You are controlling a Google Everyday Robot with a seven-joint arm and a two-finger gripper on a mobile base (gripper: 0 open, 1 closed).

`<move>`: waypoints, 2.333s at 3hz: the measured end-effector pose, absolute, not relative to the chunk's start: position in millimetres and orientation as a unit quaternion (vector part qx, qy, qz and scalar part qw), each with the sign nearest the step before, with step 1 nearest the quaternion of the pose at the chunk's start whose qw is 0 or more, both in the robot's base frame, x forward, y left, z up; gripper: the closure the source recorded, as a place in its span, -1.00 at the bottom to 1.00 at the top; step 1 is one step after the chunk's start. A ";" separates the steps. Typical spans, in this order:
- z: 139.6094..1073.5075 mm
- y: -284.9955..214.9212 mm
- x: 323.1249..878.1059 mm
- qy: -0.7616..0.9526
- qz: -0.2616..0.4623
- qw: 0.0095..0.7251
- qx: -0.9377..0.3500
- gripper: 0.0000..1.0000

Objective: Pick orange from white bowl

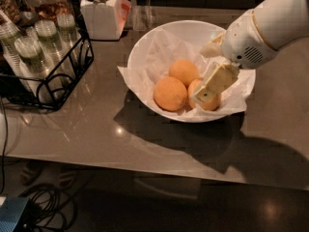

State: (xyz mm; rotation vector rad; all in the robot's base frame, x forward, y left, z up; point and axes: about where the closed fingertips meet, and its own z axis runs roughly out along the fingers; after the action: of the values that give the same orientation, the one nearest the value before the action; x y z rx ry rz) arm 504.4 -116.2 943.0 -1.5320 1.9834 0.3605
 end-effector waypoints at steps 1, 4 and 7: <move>933.4 -107.1 513.0 0.748 0.140 0.295 -0.578 -0.56; 958.6 -114.8 527.2 0.750 0.084 0.259 -0.603 -0.58; 914.5 -153.0 517.6 0.788 0.146 0.268 -0.535 -0.58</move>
Offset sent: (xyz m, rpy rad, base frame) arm 0.0265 0.0055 -0.0187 -0.0668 0.0449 0.0063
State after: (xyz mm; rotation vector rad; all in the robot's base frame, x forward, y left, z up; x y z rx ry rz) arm 517.6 -153.0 914.5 -1.4420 2.1259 0.3936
